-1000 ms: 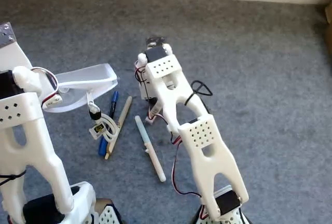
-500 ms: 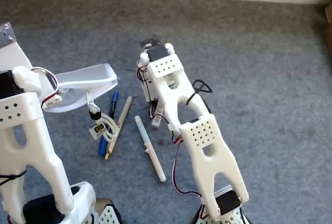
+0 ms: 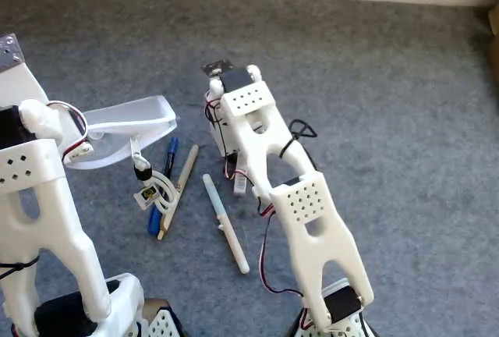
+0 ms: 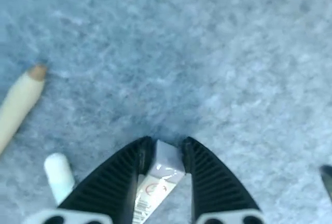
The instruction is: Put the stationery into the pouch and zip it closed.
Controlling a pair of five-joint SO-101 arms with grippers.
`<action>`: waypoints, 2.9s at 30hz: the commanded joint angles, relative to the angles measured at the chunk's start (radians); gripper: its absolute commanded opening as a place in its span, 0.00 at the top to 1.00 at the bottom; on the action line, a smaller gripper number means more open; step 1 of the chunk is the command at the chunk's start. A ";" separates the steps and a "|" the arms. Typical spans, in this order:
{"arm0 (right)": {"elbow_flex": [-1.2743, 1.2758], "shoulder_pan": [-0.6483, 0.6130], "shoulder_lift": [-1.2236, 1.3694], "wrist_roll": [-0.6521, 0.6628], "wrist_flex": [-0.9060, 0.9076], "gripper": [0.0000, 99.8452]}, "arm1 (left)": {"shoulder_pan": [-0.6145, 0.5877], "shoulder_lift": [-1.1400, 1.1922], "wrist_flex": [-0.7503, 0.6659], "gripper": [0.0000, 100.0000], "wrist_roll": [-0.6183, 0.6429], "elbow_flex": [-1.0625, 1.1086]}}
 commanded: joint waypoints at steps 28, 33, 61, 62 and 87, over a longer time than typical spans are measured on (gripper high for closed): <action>0.618 -0.065 -0.822 0.014 -0.051 0.96 | -0.012 -0.021 0.002 0.95 0.012 0.002; 0.863 -0.093 -1.069 0.012 -0.193 0.96 | -0.012 -0.021 0.002 0.95 0.012 0.002; 1.744 -0.151 -2.005 -0.086 -1.044 0.96 | -0.012 -0.021 0.002 0.95 0.012 0.002; 1.771 -0.173 -2.026 -0.120 -1.078 0.96 | -0.012 -0.021 0.002 0.95 0.012 0.002; 2.140 -0.486 -2.275 0.196 -1.871 0.96 | -0.010 -0.021 0.002 0.95 0.012 0.004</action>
